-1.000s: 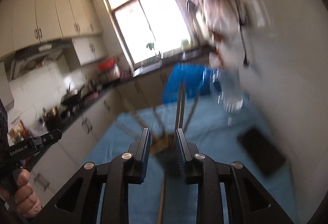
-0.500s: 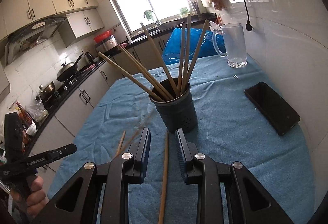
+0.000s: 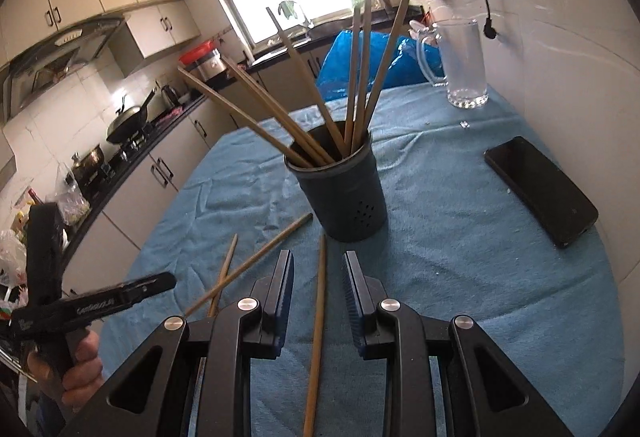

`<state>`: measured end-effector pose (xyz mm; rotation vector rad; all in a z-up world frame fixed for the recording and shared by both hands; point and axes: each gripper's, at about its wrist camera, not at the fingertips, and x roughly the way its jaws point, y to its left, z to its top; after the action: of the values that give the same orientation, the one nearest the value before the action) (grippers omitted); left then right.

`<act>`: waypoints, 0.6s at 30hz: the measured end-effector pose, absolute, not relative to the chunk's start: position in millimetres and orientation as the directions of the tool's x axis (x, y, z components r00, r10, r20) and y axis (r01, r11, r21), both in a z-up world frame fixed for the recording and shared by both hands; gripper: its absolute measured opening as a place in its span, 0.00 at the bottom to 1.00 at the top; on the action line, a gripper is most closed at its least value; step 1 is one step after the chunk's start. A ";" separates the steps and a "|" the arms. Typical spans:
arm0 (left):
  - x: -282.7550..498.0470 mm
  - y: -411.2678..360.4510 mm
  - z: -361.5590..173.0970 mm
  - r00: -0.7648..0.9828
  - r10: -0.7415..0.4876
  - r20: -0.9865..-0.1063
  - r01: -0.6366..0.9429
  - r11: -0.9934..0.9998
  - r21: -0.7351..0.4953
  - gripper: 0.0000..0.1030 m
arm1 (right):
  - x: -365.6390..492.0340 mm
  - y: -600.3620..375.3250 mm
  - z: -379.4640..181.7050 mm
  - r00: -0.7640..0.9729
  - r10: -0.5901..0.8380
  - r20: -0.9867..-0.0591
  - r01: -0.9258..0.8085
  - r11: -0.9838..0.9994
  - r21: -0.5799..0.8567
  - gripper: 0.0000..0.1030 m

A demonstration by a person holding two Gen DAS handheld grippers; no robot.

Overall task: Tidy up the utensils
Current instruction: 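Move both open tools back toward the remaining chopsticks on the towel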

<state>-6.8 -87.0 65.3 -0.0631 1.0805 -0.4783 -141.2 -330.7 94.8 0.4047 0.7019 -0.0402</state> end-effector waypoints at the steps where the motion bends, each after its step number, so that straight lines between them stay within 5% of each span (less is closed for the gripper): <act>1: -1.7 -88.1 61.1 0.362 -0.405 -0.840 0.334 0.897 -0.289 0.35 | -137.1 -329.7 91.2 0.755 0.103 -0.647 0.169 0.924 0.344 0.26; 18: 61.1 -140.3 38.0 0.243 -0.392 -0.887 0.344 0.890 -0.299 0.32 | -121.7 -338.5 71.2 0.714 0.101 -0.693 0.203 0.917 0.343 0.26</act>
<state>61.1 -140.3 38.0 -0.0456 1.2267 -0.5031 -121.7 -338.5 71.2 0.4164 0.7799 -0.0584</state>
